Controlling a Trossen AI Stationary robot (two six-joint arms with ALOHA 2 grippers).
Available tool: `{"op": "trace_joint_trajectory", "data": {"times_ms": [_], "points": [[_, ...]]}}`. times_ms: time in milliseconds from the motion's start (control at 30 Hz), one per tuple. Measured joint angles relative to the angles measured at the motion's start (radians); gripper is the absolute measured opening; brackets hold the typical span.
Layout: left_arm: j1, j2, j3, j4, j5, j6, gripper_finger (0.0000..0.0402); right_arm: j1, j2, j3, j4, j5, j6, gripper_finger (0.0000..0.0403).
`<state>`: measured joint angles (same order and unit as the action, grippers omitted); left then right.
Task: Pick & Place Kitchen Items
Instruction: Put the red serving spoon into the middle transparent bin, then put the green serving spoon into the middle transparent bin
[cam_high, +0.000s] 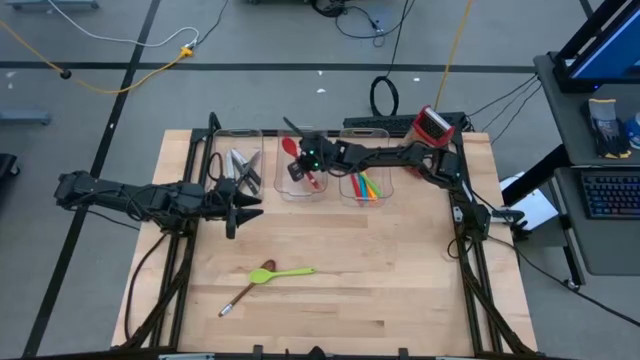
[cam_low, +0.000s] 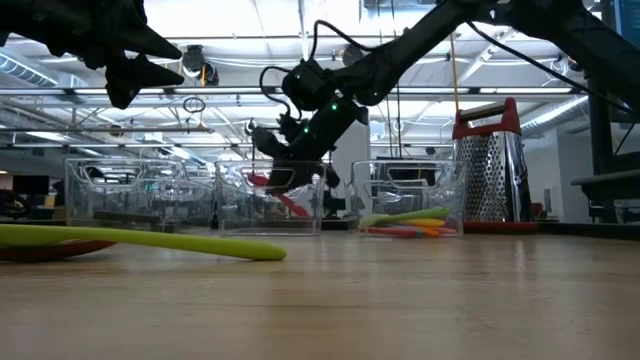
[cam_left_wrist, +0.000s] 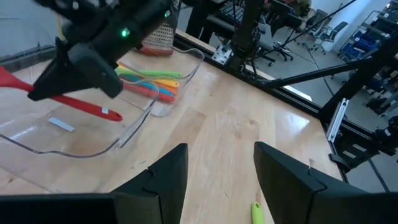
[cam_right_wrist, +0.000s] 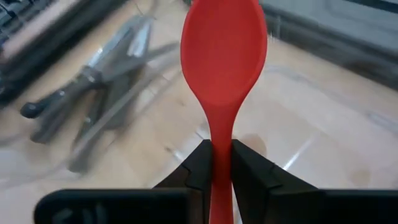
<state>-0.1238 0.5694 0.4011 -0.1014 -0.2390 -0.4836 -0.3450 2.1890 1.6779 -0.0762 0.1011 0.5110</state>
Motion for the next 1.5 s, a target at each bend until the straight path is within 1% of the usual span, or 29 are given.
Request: {"op": "trace_joint_trajectory", "data": {"times_ms": [433,533,667,767,900,1033,1133,1200,1367,1433,1500], "points": [[0.0,0.0,0.0,0.0,0.0,-0.001,0.0189,0.0,0.003,-0.002,-0.004,-0.001,-0.008,0.0076],[0.0,0.0,0.0,0.0,0.0,-0.02,0.0189,0.0,0.003,-0.002,-0.004,-0.001,-0.004,0.0086],[0.0,0.0,0.0,0.0,0.0,-0.019,0.0189,0.0,0.004,-0.002,0.025,-0.001,-0.007,0.009],[0.0,0.0,0.0,0.0,0.0,0.009,0.0189,0.0,-0.007,-0.002,0.047,-0.003,-0.007,0.0085],[0.0,0.0,0.0,0.001,0.0,-0.001,0.0189,0.01,-0.028,-0.001,0.068,-0.007,-0.025,0.0071],[0.0,0.0,0.0,0.002,0.0,0.004,0.0189,0.029,-0.047,-0.004,0.05,-0.057,-0.059,0.0044],[0.0,0.0,0.0,0.003,0.0,0.001,0.0189,0.057,-0.069,-0.002,0.069,-0.053,-0.095,0.0016],[0.0,0.0,0.0,0.014,0.0,0.001,0.0189,0.078,-0.091,-0.002,0.062,-0.054,-0.133,0.0004],[0.0,0.0,0.0,0.098,0.001,0.031,0.0189,0.123,-0.136,-0.002,0.093,-0.051,-0.195,0.0002],[0.0,0.0,0.0,0.121,0.001,0.029,0.0189,0.139,-0.154,-0.002,0.12,-0.051,-0.212,0.0001],[-0.004,0.0,0.0,0.129,0.002,0.019,0.0189,0.151,-0.181,-0.002,0.11,-0.051,-0.224,0.0001]]}}
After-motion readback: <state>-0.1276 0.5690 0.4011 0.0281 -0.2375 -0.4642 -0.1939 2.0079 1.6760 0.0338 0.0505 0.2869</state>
